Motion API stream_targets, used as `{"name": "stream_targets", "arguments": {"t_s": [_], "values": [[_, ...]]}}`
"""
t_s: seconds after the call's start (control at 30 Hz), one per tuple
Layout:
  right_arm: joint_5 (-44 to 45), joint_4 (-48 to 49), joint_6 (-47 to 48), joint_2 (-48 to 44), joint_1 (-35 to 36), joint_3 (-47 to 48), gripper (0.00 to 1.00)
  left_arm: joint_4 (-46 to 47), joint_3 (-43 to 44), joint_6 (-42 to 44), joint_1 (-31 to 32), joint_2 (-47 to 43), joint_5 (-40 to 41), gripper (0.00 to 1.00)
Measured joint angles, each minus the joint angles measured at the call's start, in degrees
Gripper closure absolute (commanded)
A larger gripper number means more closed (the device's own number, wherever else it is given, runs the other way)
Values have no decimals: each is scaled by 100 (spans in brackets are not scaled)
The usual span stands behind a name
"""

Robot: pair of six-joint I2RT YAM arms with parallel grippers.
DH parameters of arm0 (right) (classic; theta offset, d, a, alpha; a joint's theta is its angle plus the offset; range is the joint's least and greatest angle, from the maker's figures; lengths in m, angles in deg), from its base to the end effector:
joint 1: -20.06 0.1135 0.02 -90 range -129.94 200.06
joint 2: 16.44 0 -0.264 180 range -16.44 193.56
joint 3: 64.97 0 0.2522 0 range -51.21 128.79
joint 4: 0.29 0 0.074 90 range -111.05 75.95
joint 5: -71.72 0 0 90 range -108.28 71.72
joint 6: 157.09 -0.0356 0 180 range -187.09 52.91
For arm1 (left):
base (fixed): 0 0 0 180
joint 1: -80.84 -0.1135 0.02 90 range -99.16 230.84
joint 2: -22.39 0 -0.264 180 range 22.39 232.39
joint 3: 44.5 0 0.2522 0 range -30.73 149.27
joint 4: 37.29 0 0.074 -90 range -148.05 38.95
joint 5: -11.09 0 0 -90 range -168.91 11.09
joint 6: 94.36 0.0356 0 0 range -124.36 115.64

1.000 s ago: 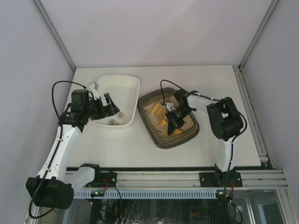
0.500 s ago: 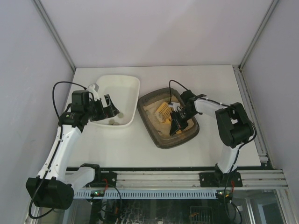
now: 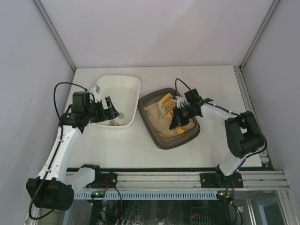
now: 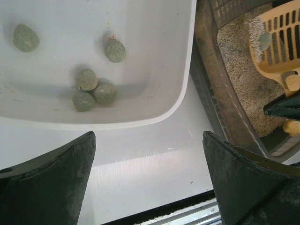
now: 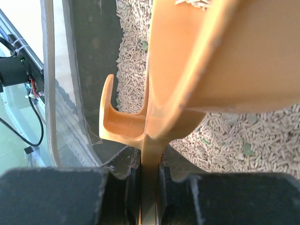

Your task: Clean the litter box

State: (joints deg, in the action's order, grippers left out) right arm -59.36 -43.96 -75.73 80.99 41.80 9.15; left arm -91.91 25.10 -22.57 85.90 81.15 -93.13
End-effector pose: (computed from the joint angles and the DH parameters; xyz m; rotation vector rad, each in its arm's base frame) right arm 0.2934 0.1422 0.1827 -0.5180 2.6865 1.1320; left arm 0.2075 -0.0272 0.3116 -0.1451 2.3533 -0.4903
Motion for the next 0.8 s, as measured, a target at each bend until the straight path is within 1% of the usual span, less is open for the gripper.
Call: {"name": "stream_targets", "arguments": {"t_s": [0.17, 0.27, 0.53, 0.67, 0.8], "values": [[61, 490, -120, -505, -46, -555, 100, -39, -118, 39, 0, 0, 52, 0], [-46, 820, -146, -782, -223, -776, 100, -44, -173, 39, 0, 0, 55, 0], [-664, 1668, -455, -1252, -732, -1499, 100, -37, -258, 42, 0, -24, 63, 0], [-1058, 2527, -841, -1386, -776, -1952, 100, -35, -334, 50, 0, -33, 98, 0], [-1473, 3810, -1475, -1547, -780, -2524, 100, -35, -358, 87, 0, -33, 144, 0]]}}
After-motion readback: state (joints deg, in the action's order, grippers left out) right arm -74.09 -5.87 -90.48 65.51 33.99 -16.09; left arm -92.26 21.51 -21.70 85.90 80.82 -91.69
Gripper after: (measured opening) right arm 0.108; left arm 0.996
